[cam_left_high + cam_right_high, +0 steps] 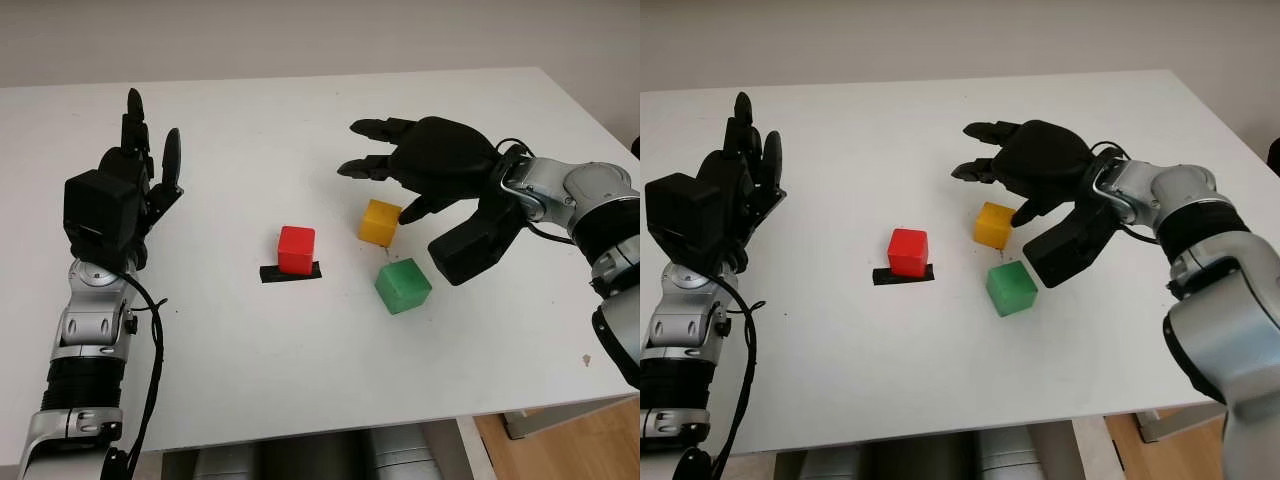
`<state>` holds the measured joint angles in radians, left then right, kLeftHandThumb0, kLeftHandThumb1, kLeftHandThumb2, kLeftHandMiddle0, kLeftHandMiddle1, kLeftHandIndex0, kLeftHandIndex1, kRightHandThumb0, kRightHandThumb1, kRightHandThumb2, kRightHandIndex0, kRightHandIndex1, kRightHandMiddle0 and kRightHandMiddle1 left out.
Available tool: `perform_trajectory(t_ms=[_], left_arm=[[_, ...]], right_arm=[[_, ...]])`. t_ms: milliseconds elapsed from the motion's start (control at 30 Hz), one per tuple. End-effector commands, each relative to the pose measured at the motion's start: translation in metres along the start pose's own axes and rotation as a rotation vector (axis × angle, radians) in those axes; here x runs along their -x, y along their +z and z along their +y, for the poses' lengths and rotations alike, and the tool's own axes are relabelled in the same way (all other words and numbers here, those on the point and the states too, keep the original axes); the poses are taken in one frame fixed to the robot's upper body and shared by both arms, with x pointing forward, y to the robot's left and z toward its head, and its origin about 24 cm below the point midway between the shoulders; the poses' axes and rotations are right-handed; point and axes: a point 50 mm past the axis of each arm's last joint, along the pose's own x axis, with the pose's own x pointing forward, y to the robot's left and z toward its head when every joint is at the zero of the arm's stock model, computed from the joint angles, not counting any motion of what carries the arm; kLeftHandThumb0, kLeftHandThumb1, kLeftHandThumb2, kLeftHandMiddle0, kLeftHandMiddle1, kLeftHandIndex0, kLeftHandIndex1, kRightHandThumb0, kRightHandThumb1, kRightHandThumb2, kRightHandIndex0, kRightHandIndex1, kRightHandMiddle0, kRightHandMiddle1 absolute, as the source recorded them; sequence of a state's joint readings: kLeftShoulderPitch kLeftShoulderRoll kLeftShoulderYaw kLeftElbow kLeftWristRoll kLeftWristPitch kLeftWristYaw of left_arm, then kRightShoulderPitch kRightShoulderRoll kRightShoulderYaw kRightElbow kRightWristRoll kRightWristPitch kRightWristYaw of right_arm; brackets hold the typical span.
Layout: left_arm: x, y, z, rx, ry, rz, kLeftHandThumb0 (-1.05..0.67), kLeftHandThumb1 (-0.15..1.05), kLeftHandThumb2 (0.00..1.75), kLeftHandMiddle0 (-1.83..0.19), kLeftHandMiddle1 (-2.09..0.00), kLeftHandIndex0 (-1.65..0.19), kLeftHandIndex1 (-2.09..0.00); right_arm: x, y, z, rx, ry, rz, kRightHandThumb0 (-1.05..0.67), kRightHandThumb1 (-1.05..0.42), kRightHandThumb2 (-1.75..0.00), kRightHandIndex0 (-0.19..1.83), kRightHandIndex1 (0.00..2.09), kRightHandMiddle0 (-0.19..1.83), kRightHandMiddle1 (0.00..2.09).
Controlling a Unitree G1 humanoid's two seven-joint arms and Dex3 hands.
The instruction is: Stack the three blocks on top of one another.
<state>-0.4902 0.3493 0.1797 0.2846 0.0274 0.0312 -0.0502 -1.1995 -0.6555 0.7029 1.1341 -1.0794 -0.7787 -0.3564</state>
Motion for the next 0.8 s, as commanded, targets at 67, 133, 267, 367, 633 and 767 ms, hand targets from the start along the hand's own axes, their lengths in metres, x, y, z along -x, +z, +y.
perform_trajectory(t_ms=[67, 133, 267, 367, 633, 767], left_arm=[[-0.0009, 0.0055, 0.0028, -0.010, 0.007, -0.026, -0.83, 1.05, 0.68, 0.19, 0.00, 0.19, -0.03], [-0.0006, 0.0055, 0.0029, -0.010, 0.006, -0.027, -0.83, 1.05, 0.68, 0.19, 0.00, 0.19, -0.03], [-0.0003, 0.0053, 0.0028, -0.012, 0.008, -0.024, -0.82, 1.05, 0.69, 0.19, 0.00, 0.19, -0.02], [0.0000, 0.0050, 0.0022, -0.008, 0.008, -0.025, -0.82, 1.05, 0.68, 0.19, 0.00, 0.19, -0.02], [-0.0015, 0.0055, -0.0003, -0.001, 0.008, -0.029, -0.81, 1.05, 0.70, 0.19, 0.00, 0.19, -0.01], [-0.0007, 0.0049, 0.0001, -0.006, 0.009, -0.024, -0.82, 1.05, 0.69, 0.19, 0.00, 0.19, -0.01]], right_arm=[[0.0024, 0.0018, 0.0032, -0.002, 0.012, -0.020, -0.45, -0.84, -0.05, 0.15, 0.06, 0.47, 0.10], [0.0035, 0.0015, 0.0038, 0.001, 0.018, -0.025, -0.45, -0.83, -0.05, 0.15, 0.06, 0.48, 0.10], [0.0052, 0.0005, 0.0039, 0.007, 0.029, -0.029, -0.46, -0.83, -0.05, 0.15, 0.06, 0.48, 0.10], [0.0067, -0.0005, 0.0052, 0.013, 0.042, -0.027, -0.47, -0.84, -0.06, 0.15, 0.05, 0.48, 0.09], [0.0083, 0.0001, 0.0097, 0.023, 0.054, -0.028, -0.45, -0.85, -0.06, 0.15, 0.06, 0.47, 0.07], [0.0074, 0.0016, 0.0114, 0.018, 0.054, -0.030, -0.44, -0.85, -0.06, 0.16, 0.06, 0.48, 0.07]])
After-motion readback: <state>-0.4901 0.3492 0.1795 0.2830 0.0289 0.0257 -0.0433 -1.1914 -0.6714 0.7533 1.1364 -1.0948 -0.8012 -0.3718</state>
